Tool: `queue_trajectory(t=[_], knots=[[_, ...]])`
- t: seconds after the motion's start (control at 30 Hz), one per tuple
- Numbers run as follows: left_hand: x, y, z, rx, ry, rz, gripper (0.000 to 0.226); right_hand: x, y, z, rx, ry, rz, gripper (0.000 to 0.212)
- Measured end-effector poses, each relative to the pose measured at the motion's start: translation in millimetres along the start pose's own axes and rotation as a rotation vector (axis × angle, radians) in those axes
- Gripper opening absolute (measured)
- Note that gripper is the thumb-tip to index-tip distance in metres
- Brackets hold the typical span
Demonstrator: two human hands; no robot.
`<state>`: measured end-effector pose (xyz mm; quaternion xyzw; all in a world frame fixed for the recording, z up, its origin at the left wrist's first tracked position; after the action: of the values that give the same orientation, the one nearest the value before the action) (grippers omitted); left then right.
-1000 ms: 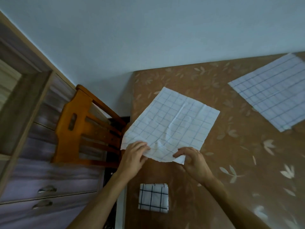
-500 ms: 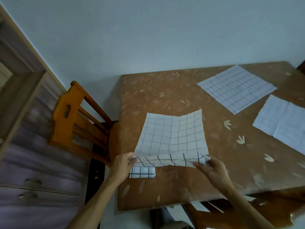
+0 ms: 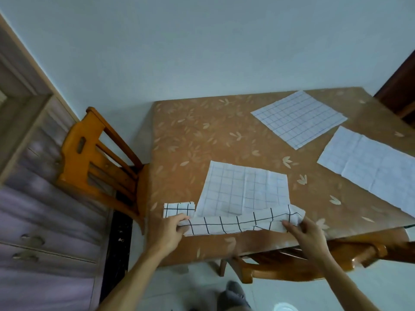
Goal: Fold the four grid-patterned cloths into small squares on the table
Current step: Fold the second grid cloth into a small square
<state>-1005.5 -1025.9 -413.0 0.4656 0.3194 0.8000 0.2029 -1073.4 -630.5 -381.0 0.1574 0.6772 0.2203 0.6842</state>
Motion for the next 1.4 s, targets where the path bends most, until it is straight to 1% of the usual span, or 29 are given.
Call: queue_trajectory(t=[0.13, 0.2, 0.27, 0.33, 0.43, 0.5, 0.57, 0.63, 0.73, 0.8, 0.87, 0.93, 1.03, 1.07, 1.17, 1.23, 1.27, 1.33, 1.4], knots=[[16, -13, -12, -0.039, 0.068, 0.191, 0.032, 19, 18, -10, 0.033, -0.063, -0.002, 0.017], [22, -22, -18, -0.080, 0.129, 0.285, 0.041, 30, 27, -19, 0.051, -0.080, 0.010, 0.019], [27, -31, -26, -0.110, 0.182, 0.305, 0.052, 43, 35, -31, 0.065, -0.127, 0.000, 0.020], [34, -41, -33, -0.135, 0.203, 0.305, 0.049, 53, 42, -48, 0.067, -0.160, -0.004, 0.022], [46, -51, -45, -0.136, 0.233, 0.319, 0.036, 64, 45, -80, 0.044, -0.183, 0.006, 0.026], [56, -56, -53, -0.108, 0.261, 0.349, 0.034, 64, 44, -105, 0.019, -0.185, 0.012, 0.025], [64, -60, -58, -0.075, 0.353, 0.423, 0.022, 67, 42, -130, 0.000, -0.195, 0.005, 0.024], [72, -63, -64, -0.026, 0.379, 0.428, 0.022, 67, 38, -154, -0.021, -0.192, -0.009, 0.024], [71, -66, -72, 0.035, 0.422, 0.429, 0.012, 72, 27, -185, -0.059, -0.205, -0.024, 0.027], [65, -70, -76, 0.058, 0.476, 0.432, 0.029, 72, 18, -201, -0.096, -0.200, -0.022, 0.032], [63, -72, -79, 0.058, 0.481, 0.401, 0.037, 74, 10, -212, -0.115, -0.185, -0.039, 0.034], [69, -74, -84, 0.035, 0.458, 0.403, 0.039, 78, 6, -218, -0.125, -0.177, -0.103, 0.030], [84, -72, -94, 0.005, 0.441, 0.429, 0.050, 90, 3, -220, -0.143, -0.208, -0.297, 0.007], [90, -70, -98, 0.008, 0.436, 0.457, 0.053, 93, 4, -220, -0.143, -0.226, -0.365, 0.006], [106, -64, -108, 0.045, 0.376, 0.535, 0.059, 102, 7, -219, -0.109, -0.331, -0.574, 0.017], [107, -63, -111, 0.067, 0.364, 0.562, 0.060, 107, 9, -219, -0.077, -0.403, -0.696, 0.023], [106, -65, -111, 0.066, 0.365, 0.565, 0.060, 109, 10, -218, -0.068, -0.426, -0.728, 0.025], [103, -71, -109, 0.039, 0.392, 0.511, 0.059, 120, 12, -217, -0.038, -0.471, -0.716, 0.025], [100, -79, -104, -0.005, 0.468, 0.435, 0.053, 129, 12, -216, -0.014, -0.515, -0.680, 0.022]])
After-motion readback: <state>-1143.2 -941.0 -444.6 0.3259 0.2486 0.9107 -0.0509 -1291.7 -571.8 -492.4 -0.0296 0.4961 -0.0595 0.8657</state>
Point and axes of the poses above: each hand's wrist, its own z-axis away from the middle knuckle, its own y-axis out of the back of the hand, x = y × z, the point moved 6 cm from there along -z, towards the middle knuckle, and after that the axes turned 11 degrees about y, right-handed, at the moved point
